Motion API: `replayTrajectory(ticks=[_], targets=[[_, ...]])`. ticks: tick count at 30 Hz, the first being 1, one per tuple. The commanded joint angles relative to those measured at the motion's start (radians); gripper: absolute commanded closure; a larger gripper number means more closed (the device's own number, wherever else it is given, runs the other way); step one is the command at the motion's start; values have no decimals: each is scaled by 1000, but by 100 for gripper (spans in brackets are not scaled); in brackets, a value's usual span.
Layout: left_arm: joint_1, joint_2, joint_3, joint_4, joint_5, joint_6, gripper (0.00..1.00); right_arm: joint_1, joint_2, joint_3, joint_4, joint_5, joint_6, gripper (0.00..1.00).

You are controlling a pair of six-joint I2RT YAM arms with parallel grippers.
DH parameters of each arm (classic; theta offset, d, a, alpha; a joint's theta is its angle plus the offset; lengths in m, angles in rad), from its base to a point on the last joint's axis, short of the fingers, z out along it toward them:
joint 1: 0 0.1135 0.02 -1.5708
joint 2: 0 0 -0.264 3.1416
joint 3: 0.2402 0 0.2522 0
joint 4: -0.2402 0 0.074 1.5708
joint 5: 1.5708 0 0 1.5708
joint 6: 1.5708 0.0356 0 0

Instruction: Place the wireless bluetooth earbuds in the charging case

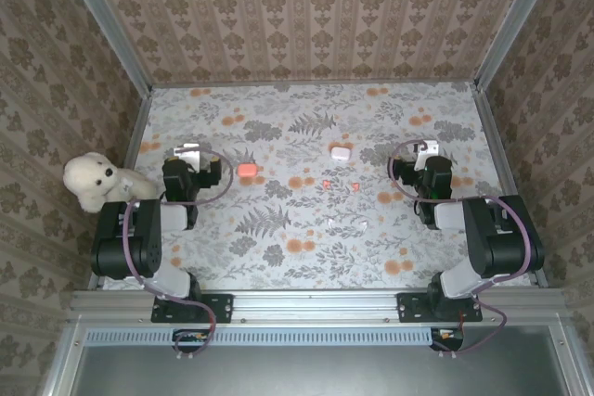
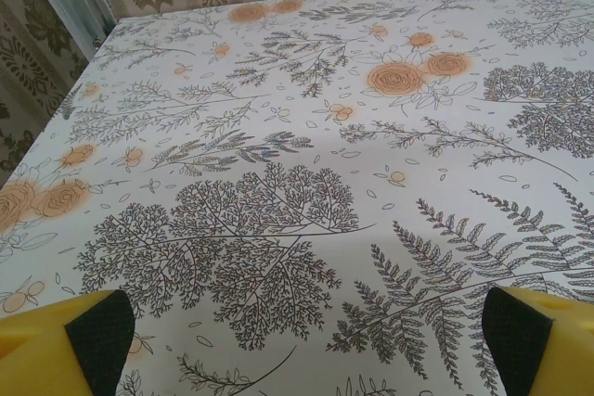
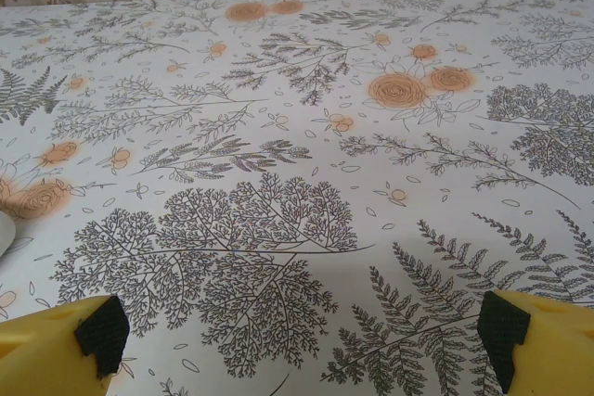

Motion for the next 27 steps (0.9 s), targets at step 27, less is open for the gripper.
replayTrajectory(ticks=[27], targets=[[-46, -185, 68, -266, -151, -25, 0, -4, -279, 274, -626, 130, 209, 0]])
